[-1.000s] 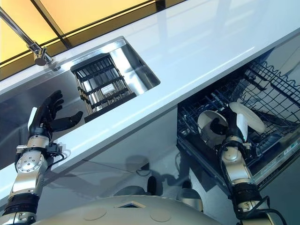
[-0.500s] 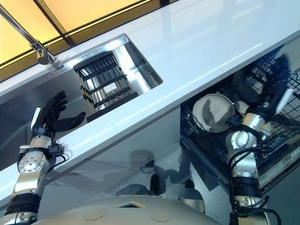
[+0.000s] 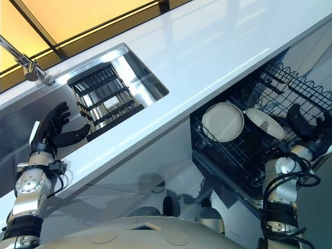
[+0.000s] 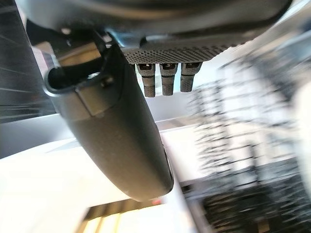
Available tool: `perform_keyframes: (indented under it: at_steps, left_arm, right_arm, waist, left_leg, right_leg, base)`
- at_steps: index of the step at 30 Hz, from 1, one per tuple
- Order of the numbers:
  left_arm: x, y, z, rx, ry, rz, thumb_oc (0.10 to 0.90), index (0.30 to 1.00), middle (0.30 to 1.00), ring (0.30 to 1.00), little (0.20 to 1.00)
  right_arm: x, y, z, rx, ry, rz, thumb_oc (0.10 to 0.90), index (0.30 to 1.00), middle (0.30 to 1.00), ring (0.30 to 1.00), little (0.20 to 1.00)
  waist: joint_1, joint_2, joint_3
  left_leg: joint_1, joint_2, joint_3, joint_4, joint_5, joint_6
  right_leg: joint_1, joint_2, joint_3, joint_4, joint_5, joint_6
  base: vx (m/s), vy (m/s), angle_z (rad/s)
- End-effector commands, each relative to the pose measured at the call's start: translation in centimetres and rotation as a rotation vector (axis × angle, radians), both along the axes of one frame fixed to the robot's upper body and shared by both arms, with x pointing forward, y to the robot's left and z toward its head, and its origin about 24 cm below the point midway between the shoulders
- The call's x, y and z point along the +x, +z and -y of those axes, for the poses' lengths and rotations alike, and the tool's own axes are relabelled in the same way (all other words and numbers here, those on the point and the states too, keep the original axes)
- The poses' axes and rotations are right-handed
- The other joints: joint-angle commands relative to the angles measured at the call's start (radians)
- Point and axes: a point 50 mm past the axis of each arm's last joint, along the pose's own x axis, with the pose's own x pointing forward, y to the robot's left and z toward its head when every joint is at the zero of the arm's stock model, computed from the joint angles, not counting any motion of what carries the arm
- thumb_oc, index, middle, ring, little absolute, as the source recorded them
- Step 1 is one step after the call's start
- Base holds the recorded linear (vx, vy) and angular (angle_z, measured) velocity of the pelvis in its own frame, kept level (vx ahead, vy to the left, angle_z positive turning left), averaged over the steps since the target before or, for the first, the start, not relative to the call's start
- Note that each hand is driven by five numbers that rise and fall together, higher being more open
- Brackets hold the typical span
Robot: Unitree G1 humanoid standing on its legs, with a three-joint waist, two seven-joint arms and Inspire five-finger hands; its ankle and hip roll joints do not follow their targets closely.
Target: Pick up plates and place into dishwasher.
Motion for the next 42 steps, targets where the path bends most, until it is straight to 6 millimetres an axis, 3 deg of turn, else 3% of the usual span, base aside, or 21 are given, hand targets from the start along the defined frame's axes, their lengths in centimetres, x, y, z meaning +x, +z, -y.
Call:
perform_keyframes:
  at_steps: [1, 8, 15, 20, 25, 29, 32, 33, 35, 39, 42]
  left_arm:
    - [0.6, 2.0, -1.8, 0.068, 0.016, 0.083, 0.8, 0.9, 0.9, 0.9, 0.9]
    - [1.1, 2.2, -2.0, 0.068, 0.004, 0.072, 0.8, 0.9, 0.9, 0.9, 0.9]
    - [1.8, 2.5, -1.6, 0.073, -0.029, 0.061, 0.8, 0.9, 0.9, 0.9, 0.9]
    - [2.1, 2.5, -1.4, 0.075, -0.055, 0.046, 0.8, 0.9, 0.9, 0.9, 0.9]
    - [2.3, 2.6, -1.4, 0.076, -0.08, 0.028, 0.8, 0.9, 0.9, 0.9, 0.9]
    - [2.9, 2.3, -0.9, 0.065, -0.11, 0.01, 0.8, 0.9, 0.9, 0.9, 0.9]
    - [3.9, 2.0, 0.1, 0.059, -0.151, -0.008, 0.8, 0.9, 0.9, 0.9, 0.9]
    - [4.1, 2.0, 0.1, 0.059, -0.154, -0.008, 0.8, 0.9, 0.9, 0.9, 0.9]
    - [5.1, 2.0, 0.8, 0.052, -0.172, -0.01, 0.8, 0.9, 0.9, 0.9, 0.9]
    - [6.3, 1.6, 2.1, 0.03, -0.193, -0.008, 0.8, 0.9, 0.9, 0.9, 0.9]
    - [6.5, 1.6, 2.2, 0.027, -0.206, -0.005, 0.8, 0.9, 0.9, 0.9, 0.9]
  right_arm:
    - [0.5, 1.1, 1.2, 0.019, 0.057, 0.077, 0.8, 0.9, 0.9, 0.9, 0.9]
    - [-0.6, -3.7, 0.8, 0.157, 0.133, -0.13, 0.8, 0.9, 0.9, 0.9, 0.9]
    - [-0.5, -5.2, 0.8, 0.254, 0.174, -0.172, 0.8, 0.9, 0.9, 0.9, 0.9]
    - [1.2, -5.1, -0.8, 0.394, 0.434, -0.017, 0.8, 0.9, 0.9, 0.9, 0.9]
    - [3.2, -3.2, -2.2, 0.478, 0.725, 0.249, 0.8, 0.9, 0.9, 0.9, 0.9]
    - [6.1, 0.1, -4.8, 0.554, 1.058, 0.515, 0.8, 0.9, 0.9, 0.9, 0.9]
    - [10.0, 5.4, -10.5, 0.675, 1.376, 0.815, 0.8, 0.9, 0.9, 0.9, 0.9]
    - [10.4, 6.0, -11.2, 0.691, 1.403, 0.842, 0.8, 0.9, 0.9, 0.9, 0.9]
    - [12.0, 10.3, -15.7, 0.772, 1.56, 1.016, 0.8, 0.9, 0.9, 0.9, 0.9]
    - [11.9, 17.6, -23.0, 0.803, 1.851, 1.176, 0.8, 0.9, 0.9, 0.9, 0.9]
    - [9.9, 21.3, -26.3, 0.67, 2.057, 1.243, 0.8, 0.9, 0.9, 0.9, 0.9]
  waist:
    - [-0.012, -0.011, -0.032]
    - [-0.014, -0.008, -0.013]
    - [-0.001, 0.002, -0.001]
    - [0.01, 0.01, 0.005]
    - [0.022, 0.016, 0.006]
    - [0.041, 0.023, 0.007]
    - [0.07, 0.029, 0.006]
    - [0.072, 0.029, 0.007]
    - [0.087, 0.032, 0.009]
    - [0.114, 0.038, 0.012]
    - [0.132, 0.032, 0.019]
  left_leg:
    - [0.023, -0.04, 0.013, 0.009, -0.13, 0.027]
    - [0.024, -0.042, 0.01, 0.009, -0.128, 0.023]
    - [0.022, -0.045, -0.001, 0.013, -0.126, 0.021]
    - [0.02, -0.047, -0.01, 0.015, -0.124, 0.018]
    - [0.02, -0.049, -0.021, 0.016, -0.122, 0.015]
    - [0.02, -0.051, -0.032, 0.017, -0.12, 0.012]
    - [0.014, -0.056, -0.045, 0.019, -0.117, 0.013]
    - [0.013, -0.056, -0.046, 0.02, -0.117, 0.013]
    - [0.0, -0.058, -0.052, 0.034, -0.116, 0.014]
    - [-0.024, -0.064, -0.062, 0.062, -0.117, 0.018]
    - [-0.042, -0.069, -0.069, 0.075, -0.114, 0.021]
  right_leg:
    - [-0.051, 0.059, -0.02, 0.126, -0.148, 0.01]
    - [-0.052, 0.057, -0.025, 0.132, -0.148, 0.007]
    - [-0.052, 0.053, -0.036, 0.136, -0.148, 0.006]
    - [-0.05, 0.047, -0.049, 0.139, -0.149, 0.006]
    - [-0.043, 0.04, -0.065, 0.131, -0.145, 0.007]
    - [-0.032, 0.029, -0.082, 0.107, -0.134, 0.009]
    - [-0.024, 0.025, -0.093, 0.084, -0.125, 0.004]
    - [-0.024, 0.024, -0.094, 0.083, -0.124, 0.003]
    - [-0.027, 0.02, -0.098, 0.079, -0.119, 0.0]
    - [-0.036, 0.011, -0.101, 0.076, -0.111, -0.007]
    - [-0.047, 0.007, -0.101, 0.084, -0.108, -0.01]
  base:
    - [0.03, -0.029, -0.05]
    - [0.01, -0.011, -0.02]
    - [0.01, -0.013, 0.01]
    - [0.02, -0.015, 0.02]
    - [0.05, -0.02, 0.04]
    - [0.08, -0.004, 0.08]
    - [0.09, 0.012, 0.12]
    - [0.05, 0.005, 0.07]
    - [0.06, 0.014, 0.05]
    - [0.06, 0.042, 0.07]
    - [0.01, 0.016, 0.01]
